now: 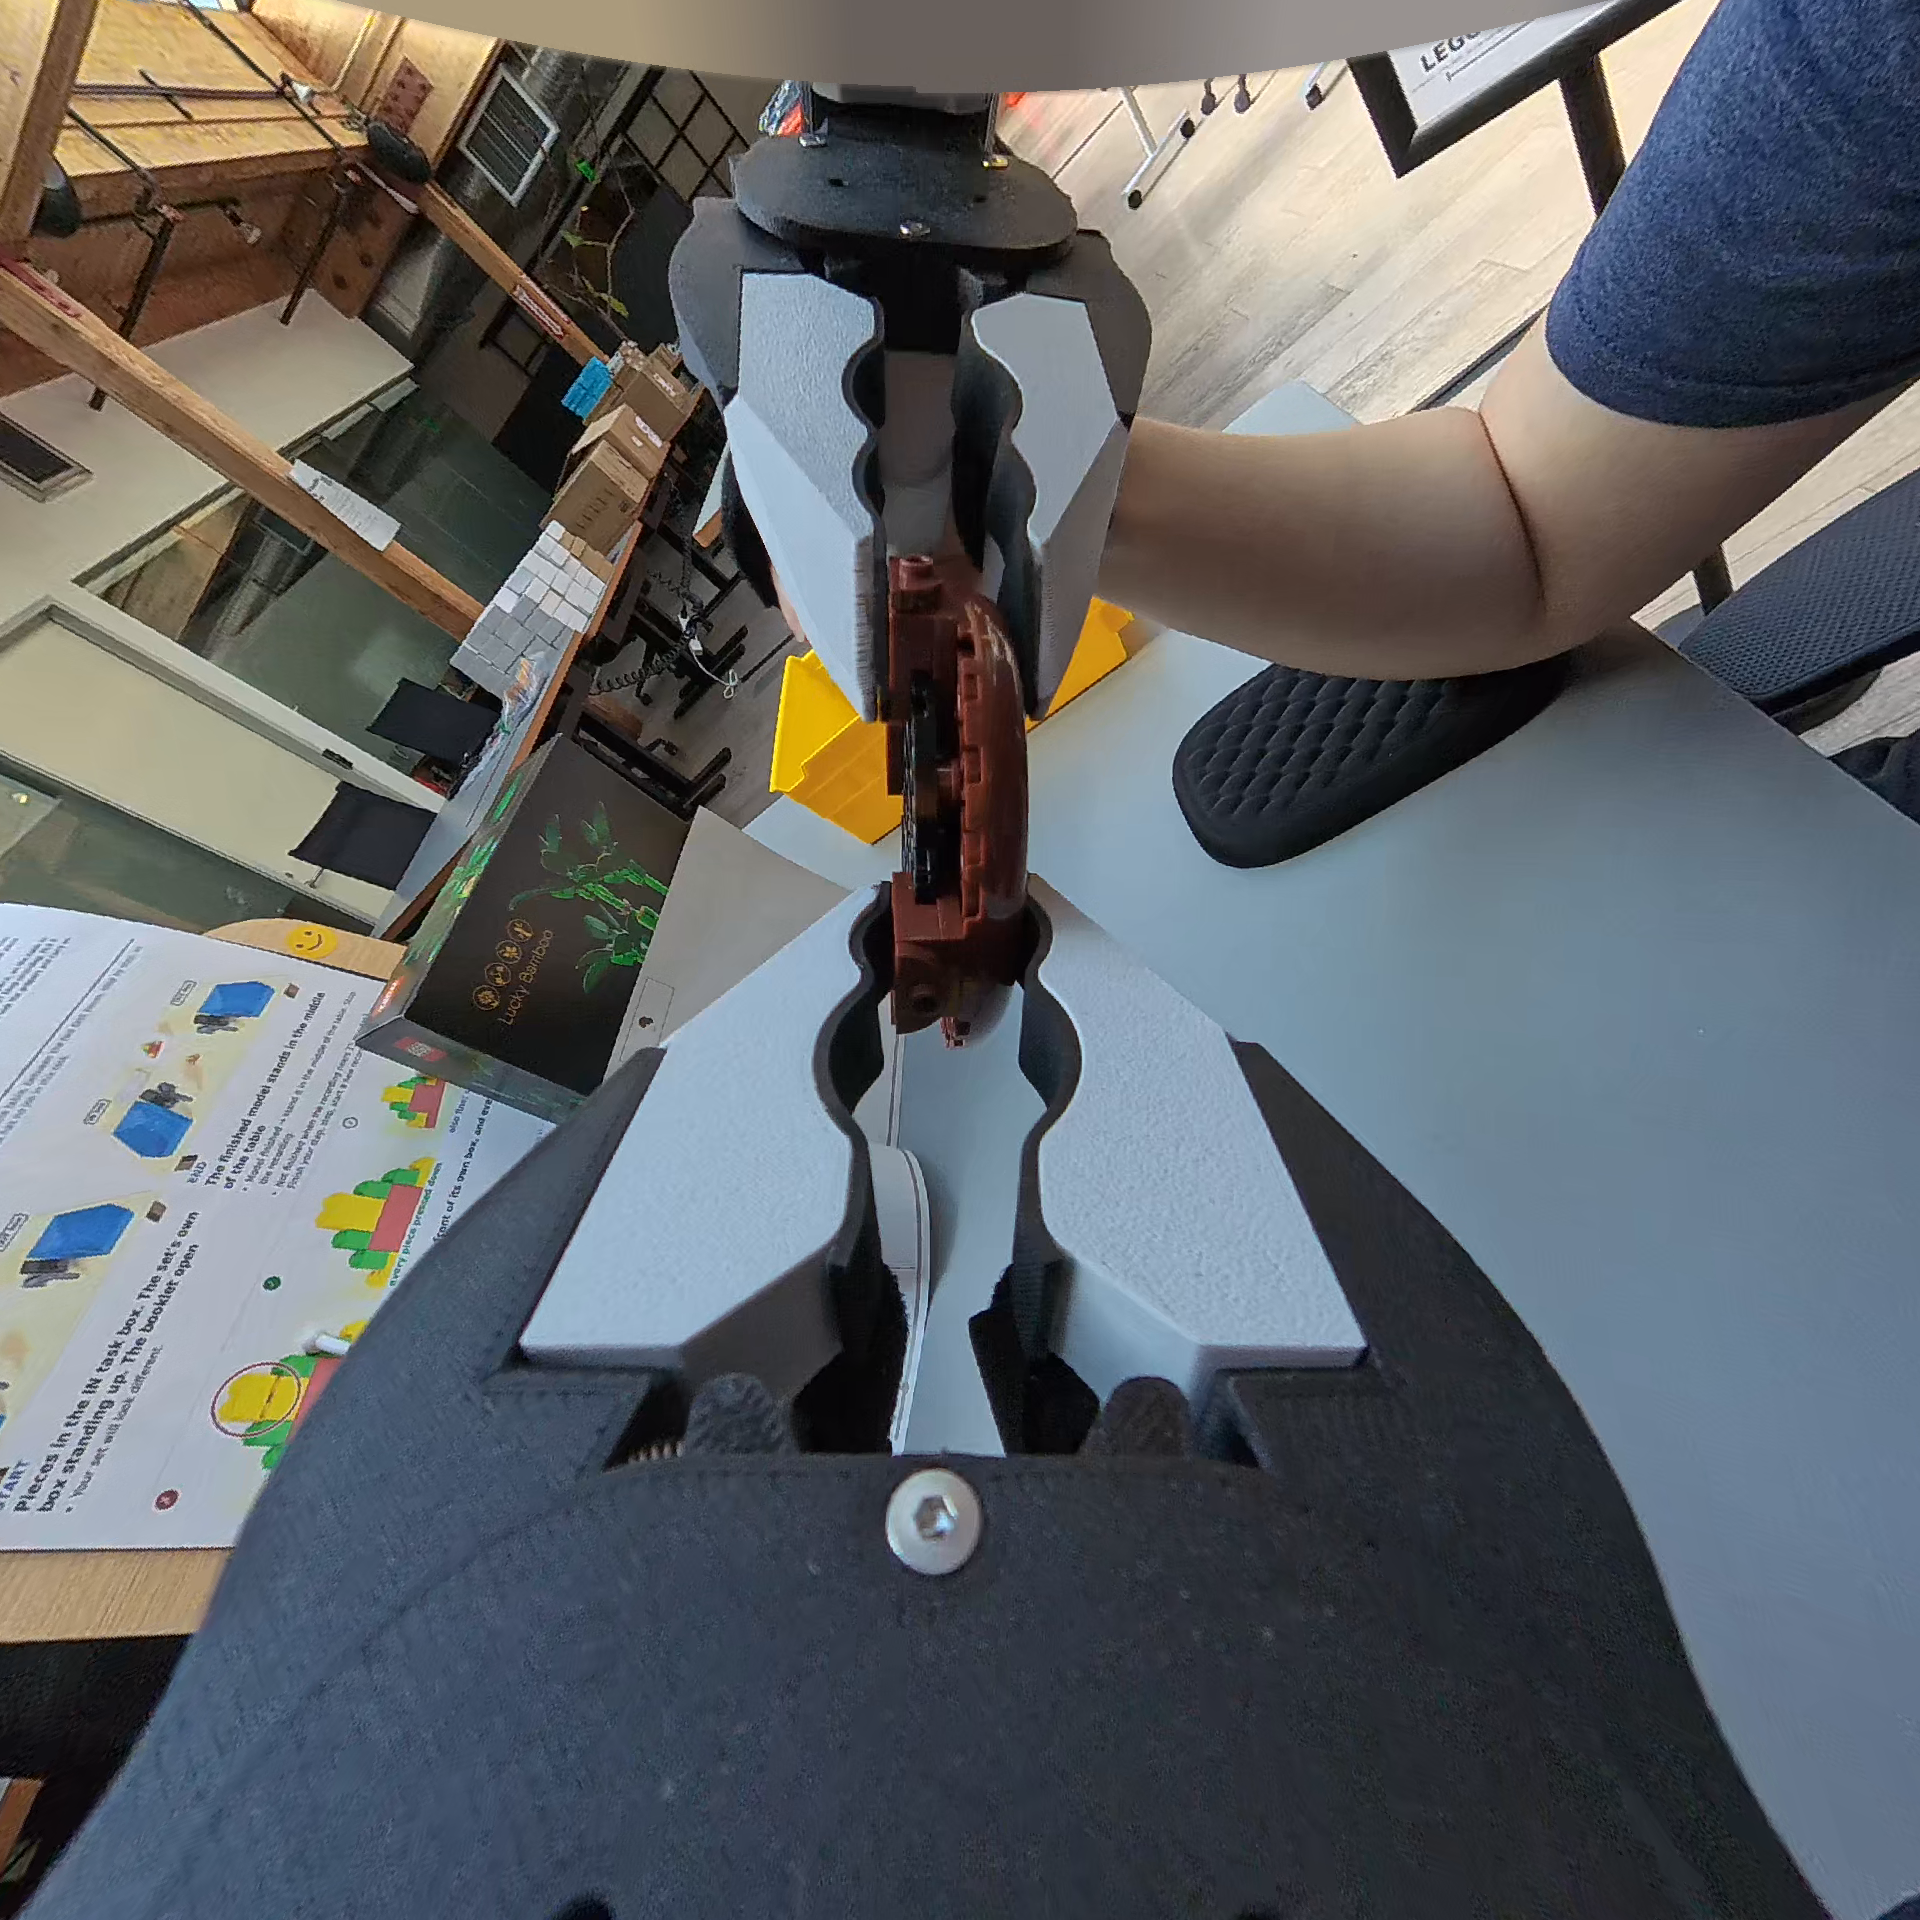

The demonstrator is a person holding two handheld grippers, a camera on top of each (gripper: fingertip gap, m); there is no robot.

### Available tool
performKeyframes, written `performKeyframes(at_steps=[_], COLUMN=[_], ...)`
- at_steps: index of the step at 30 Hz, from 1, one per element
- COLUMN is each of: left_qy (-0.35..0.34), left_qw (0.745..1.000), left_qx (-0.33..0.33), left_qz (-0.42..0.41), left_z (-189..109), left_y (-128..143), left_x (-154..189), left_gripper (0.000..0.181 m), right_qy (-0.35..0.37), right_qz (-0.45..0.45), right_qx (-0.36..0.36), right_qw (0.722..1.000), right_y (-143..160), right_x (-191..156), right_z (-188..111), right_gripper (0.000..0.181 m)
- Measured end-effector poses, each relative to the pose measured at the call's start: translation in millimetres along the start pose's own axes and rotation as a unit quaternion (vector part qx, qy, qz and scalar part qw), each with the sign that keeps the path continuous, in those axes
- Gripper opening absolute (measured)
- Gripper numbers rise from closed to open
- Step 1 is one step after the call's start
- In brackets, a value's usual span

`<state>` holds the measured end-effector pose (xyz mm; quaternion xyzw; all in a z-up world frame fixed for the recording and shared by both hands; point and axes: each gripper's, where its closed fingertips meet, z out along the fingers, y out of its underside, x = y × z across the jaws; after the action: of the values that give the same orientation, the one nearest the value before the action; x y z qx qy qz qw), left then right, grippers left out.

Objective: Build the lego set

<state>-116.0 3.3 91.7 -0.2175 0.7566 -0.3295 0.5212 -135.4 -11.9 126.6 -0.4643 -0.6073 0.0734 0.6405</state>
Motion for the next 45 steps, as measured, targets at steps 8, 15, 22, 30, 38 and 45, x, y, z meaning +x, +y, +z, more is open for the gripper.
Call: performKeyframes(at_steps=[8, 15, 22, 30, 38, 45], left_qy=[-0.001, -0.006, -0.013, -0.007, -0.006, 0.0], left_qw=[1.0, 1.0, 0.998, 0.999, 0.997, 0.996], left_qx=[0.006, 0.025, 0.037, 0.037, 0.076, 0.086], left_qz=[0.007, 0.012, 0.039, 0.036, 0.01, -0.002], left_z=[-5, -9, -12, -13, -18, -19], left_y=[-2, -10, -16, -15, -23, -24], left_x=[1, 1, 3, 3, -2, -3], left_gripper=[0.019, 0.019, 0.019, 0.019, 0.019, 0.019], right_qy=[0.001, 0.014, 0.006, 0.008, 0.025, -0.001], right_qz=[0.007, -0.028, -0.046, -0.047, -0.024, 0.009], right_qx=[0.001, -0.022, -0.029, -0.04, -0.016, -0.002], right_qw=[1.0, 0.999, 0.999, 0.998, 0.999, 1.0], right_y=[-4, 3, -5, -6, 1, -1], right_x=[1, 3, -4, -4, 9, 7], right_z=[5, -5, -7, -6, -17, -19], right_gripper=[0.02, 0.032, 0.016, 0.016, 0.036, 0.019])
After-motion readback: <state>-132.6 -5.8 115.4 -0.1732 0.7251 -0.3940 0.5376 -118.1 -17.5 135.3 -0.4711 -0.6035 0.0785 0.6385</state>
